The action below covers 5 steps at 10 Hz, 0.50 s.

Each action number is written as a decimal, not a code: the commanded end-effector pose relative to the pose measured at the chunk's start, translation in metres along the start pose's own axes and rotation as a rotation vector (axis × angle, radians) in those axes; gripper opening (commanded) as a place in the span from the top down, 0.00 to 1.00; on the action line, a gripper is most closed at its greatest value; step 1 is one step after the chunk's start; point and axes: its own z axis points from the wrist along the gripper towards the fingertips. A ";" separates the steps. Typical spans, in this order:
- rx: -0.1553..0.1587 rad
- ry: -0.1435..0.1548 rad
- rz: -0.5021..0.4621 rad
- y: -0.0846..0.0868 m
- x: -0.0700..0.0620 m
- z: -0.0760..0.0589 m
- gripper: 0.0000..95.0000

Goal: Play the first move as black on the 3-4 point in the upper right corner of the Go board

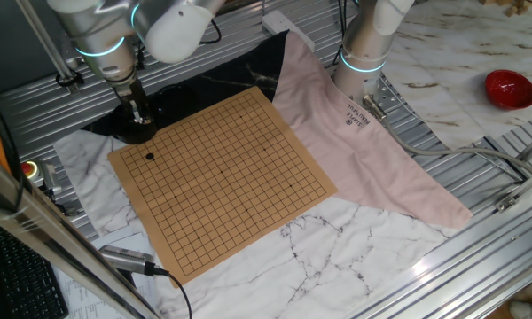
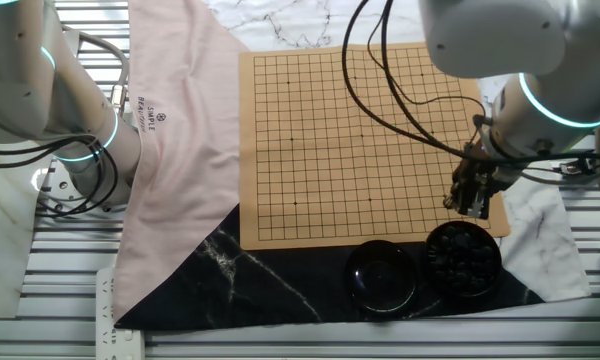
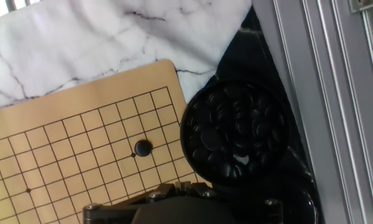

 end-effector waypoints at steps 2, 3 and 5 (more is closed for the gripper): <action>0.003 -0.001 -0.026 0.000 0.000 0.000 1.00; 0.002 -0.001 -0.025 0.000 0.000 0.000 1.00; 0.001 -0.005 -0.043 0.001 0.000 0.000 1.00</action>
